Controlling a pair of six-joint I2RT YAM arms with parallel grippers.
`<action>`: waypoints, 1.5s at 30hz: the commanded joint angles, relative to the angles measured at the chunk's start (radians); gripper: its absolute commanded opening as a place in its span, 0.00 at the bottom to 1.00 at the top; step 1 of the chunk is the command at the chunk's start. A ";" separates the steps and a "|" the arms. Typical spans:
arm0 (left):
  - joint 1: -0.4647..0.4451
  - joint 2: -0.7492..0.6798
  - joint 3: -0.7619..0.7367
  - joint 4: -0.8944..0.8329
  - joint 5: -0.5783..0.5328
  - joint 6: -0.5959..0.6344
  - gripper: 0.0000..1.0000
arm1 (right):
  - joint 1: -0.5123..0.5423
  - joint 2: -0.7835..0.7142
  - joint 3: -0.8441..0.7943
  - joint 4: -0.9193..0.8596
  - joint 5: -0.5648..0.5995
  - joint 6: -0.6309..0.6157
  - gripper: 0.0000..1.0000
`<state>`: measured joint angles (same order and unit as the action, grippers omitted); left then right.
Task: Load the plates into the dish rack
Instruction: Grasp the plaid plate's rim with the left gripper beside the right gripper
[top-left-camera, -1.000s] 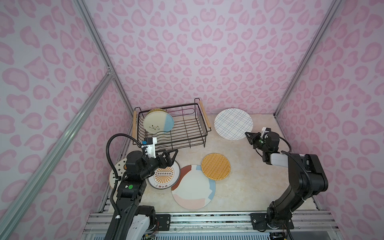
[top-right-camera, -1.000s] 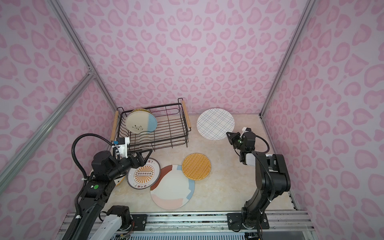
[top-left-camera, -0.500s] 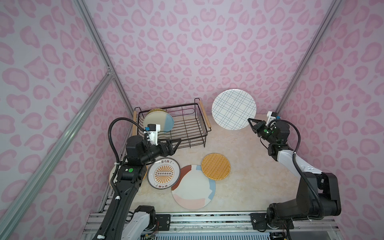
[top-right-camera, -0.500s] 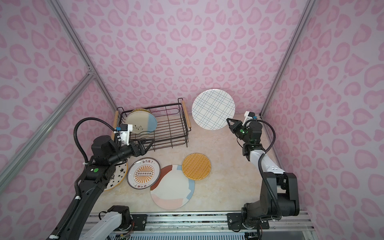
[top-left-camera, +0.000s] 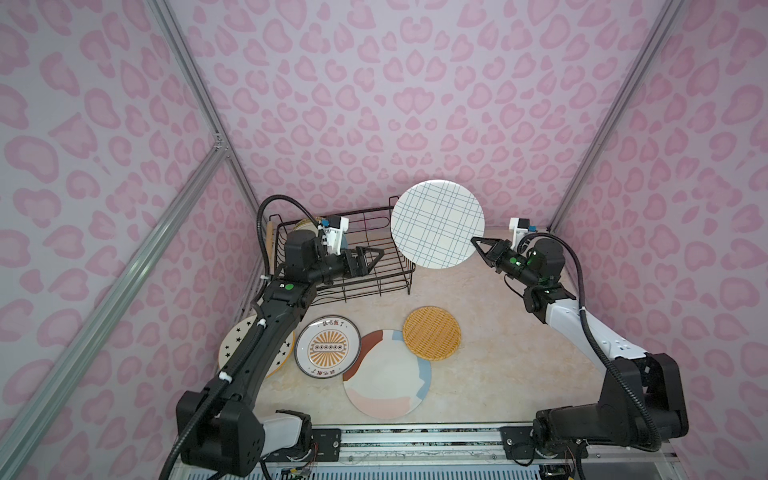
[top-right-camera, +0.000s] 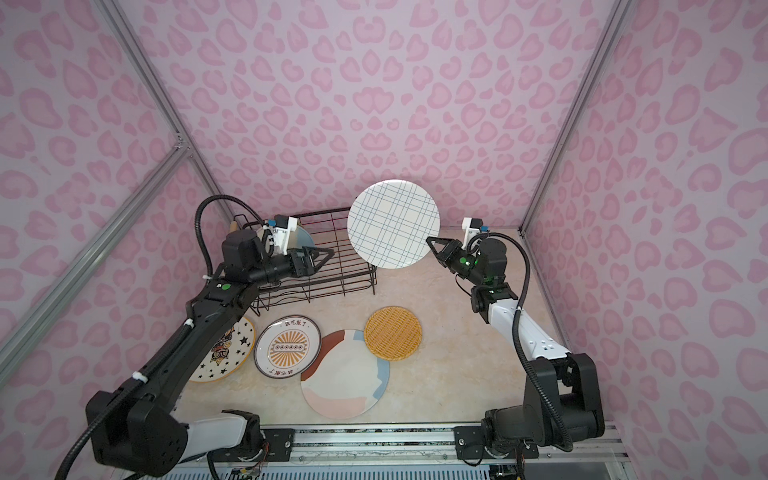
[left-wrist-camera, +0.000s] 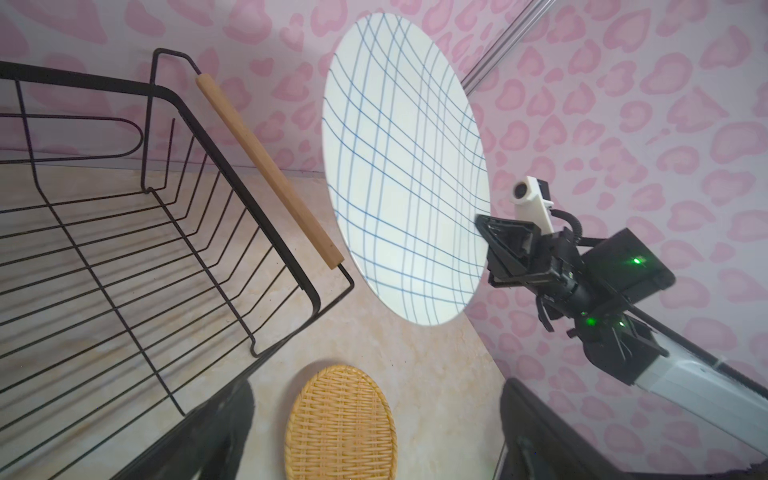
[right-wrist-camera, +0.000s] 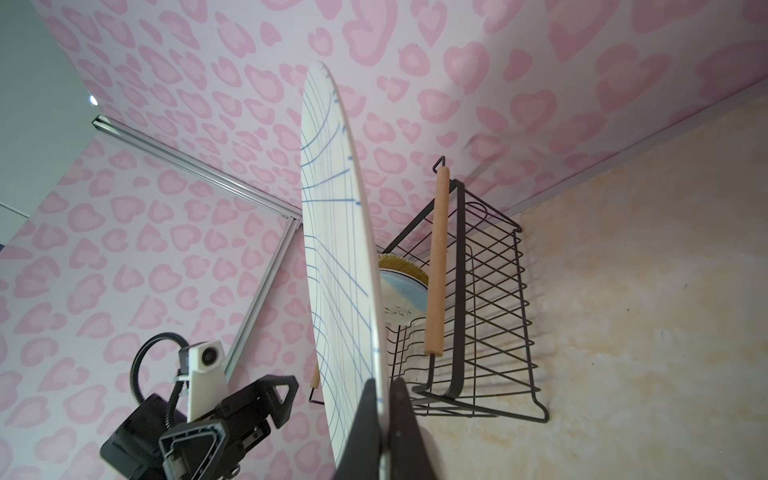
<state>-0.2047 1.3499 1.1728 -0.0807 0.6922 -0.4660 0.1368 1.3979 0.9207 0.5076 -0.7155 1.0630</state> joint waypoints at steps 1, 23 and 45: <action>-0.002 0.090 0.078 0.051 -0.011 0.009 0.93 | 0.014 -0.010 -0.009 0.052 -0.015 0.012 0.00; -0.030 0.359 0.287 0.143 0.141 -0.158 0.50 | 0.046 -0.023 -0.023 0.043 -0.036 -0.005 0.00; -0.033 0.340 0.271 0.221 0.191 -0.249 0.07 | 0.049 -0.012 -0.018 0.098 -0.072 0.047 0.00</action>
<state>-0.2352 1.7039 1.4517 0.0898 0.8806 -0.7151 0.1818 1.3823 0.9031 0.5034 -0.7551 1.0866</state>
